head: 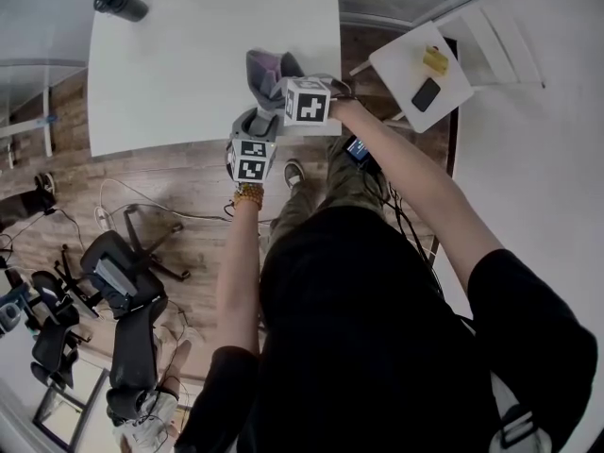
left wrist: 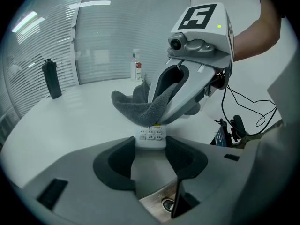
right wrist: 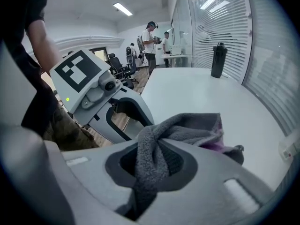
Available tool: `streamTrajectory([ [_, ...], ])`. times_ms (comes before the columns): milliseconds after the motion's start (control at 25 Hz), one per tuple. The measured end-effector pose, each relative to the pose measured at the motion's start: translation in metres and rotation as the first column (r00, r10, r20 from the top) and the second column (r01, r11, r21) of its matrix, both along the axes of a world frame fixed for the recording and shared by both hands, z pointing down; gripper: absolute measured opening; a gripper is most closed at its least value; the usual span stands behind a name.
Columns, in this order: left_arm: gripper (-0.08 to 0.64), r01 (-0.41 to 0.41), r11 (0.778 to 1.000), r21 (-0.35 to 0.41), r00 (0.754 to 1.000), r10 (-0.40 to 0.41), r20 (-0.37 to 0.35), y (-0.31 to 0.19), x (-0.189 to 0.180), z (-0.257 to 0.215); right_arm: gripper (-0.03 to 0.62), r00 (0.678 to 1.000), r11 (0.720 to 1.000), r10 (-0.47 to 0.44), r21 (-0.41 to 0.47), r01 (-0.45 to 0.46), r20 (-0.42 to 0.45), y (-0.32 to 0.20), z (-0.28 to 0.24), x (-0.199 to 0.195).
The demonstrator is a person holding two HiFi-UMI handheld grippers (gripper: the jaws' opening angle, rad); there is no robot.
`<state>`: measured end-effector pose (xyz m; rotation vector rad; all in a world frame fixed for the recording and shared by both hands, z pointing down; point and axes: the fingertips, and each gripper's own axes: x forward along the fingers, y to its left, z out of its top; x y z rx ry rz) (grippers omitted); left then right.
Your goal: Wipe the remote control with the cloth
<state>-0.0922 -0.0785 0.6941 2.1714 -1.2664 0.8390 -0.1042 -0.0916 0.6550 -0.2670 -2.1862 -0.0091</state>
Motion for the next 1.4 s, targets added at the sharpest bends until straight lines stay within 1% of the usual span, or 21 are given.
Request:
streamTrajectory([
  [200, 0.201, 0.001, 1.0, -0.004, 1.0, -0.001, 0.0, 0.0, -0.001, 0.0, 0.04, 1.0, 0.999, -0.019, -0.033, 0.019, -0.004, 0.01, -0.001, -0.002],
  [320, 0.201, 0.002, 1.0, -0.002, 1.0, -0.002, 0.004, -0.001, 0.0, 0.0, 0.039, 1.0, 0.994, -0.021, -0.111, 0.021, 0.003, 0.025, 0.002, 0.0],
  [400, 0.201, 0.0, 1.0, -0.003, 1.0, 0.0, 0.004, -0.001, 0.001, 0.0, 0.035, 0.999, 0.989, -0.024, -0.144, 0.028, 0.025, 0.03, 0.002, -0.001],
  [480, 0.201, -0.001, 1.0, -0.008, 1.0, 0.001, 0.001, 0.0, 0.001, 0.0, 0.037, 0.997, 0.975, -0.03, -0.216, 0.045, 0.071, 0.037, -0.006, -0.002],
  [560, 0.201, 0.0, 1.0, -0.01, 1.0, 0.0, 0.001, 0.0, 0.001, -0.001, 0.037, 0.989, 0.957, -0.035, -0.282, 0.075, 0.144, 0.042, -0.025, -0.002],
  [640, 0.201, 0.001, 1.0, -0.01, 1.0, -0.001, 0.002, -0.001, 0.001, 0.0, 0.037, 0.975, 0.953, -0.003, -0.294, 0.069, 0.22, 0.032, -0.047, 0.002],
  [720, 0.201, 0.002, 1.0, -0.009, 1.0, -0.002, 0.0, 0.0, 0.002, 0.0, 0.037, 0.954, 0.959, 0.07, -0.284, 0.017, 0.292, 0.008, -0.07, 0.008],
  [800, 0.201, 0.003, 1.0, -0.009, 1.0, -0.003, -0.004, 0.001, 0.002, 0.001, 0.037, 0.923, 0.965, 0.158, -0.254, -0.069, 0.351, -0.025, -0.092, 0.018],
  [880, 0.201, 0.001, 1.0, -0.006, 1.0, -0.001, -0.001, 0.0, 0.0, 0.002, 0.037, 0.891, 0.966, 0.241, -0.187, -0.181, 0.386, -0.065, -0.106, 0.03],
  [920, 0.201, -0.001, 1.0, -0.004, 1.0, 0.001, 0.001, -0.001, 0.0, 0.002, 0.037, 0.88, 0.961, 0.274, -0.14, -0.238, 0.388, -0.084, -0.108, 0.038],
  [1000, 0.201, -0.001, 1.0, -0.003, 1.0, 0.001, 0.002, 0.0, 0.0, 0.001, 0.037, 0.878, 0.947, 0.313, -0.052, -0.316, 0.362, -0.109, -0.102, 0.052],
  [1040, 0.201, 0.001, 1.0, -0.002, 1.0, -0.001, 0.002, 0.0, -0.001, 0.001, 0.037, 0.886, 0.945, 0.315, -0.022, -0.327, 0.339, -0.114, -0.095, 0.056],
  [1120, 0.201, 0.004, 1.0, -0.003, 1.0, -0.004, 0.006, -0.001, -0.002, 0.0, 0.037, 0.915, 0.95, 0.298, 0.006, -0.311, 0.271, -0.11, -0.073, 0.058],
  [1200, 0.201, 0.004, 1.0, -0.005, 1.0, -0.004, 0.008, -0.002, -0.002, 0.0, 0.037, 0.942, 0.959, 0.279, -0.012, -0.282, 0.186, -0.096, -0.047, 0.059],
  [1280, 0.201, 0.006, 1.0, -0.008, 1.0, -0.006, 0.005, -0.003, -0.001, -0.001, 0.037, 0.96, 0.967, 0.253, -0.064, -0.247, 0.118, -0.073, -0.026, 0.056],
  [1400, 0.201, 0.016, 1.0, -0.006, 1.0, -0.016, 0.005, -0.002, -0.002, 0.0, 0.038, 0.981, 0.976, 0.186, -0.124, -0.177, 0.06, -0.035, -0.006, 0.046],
])
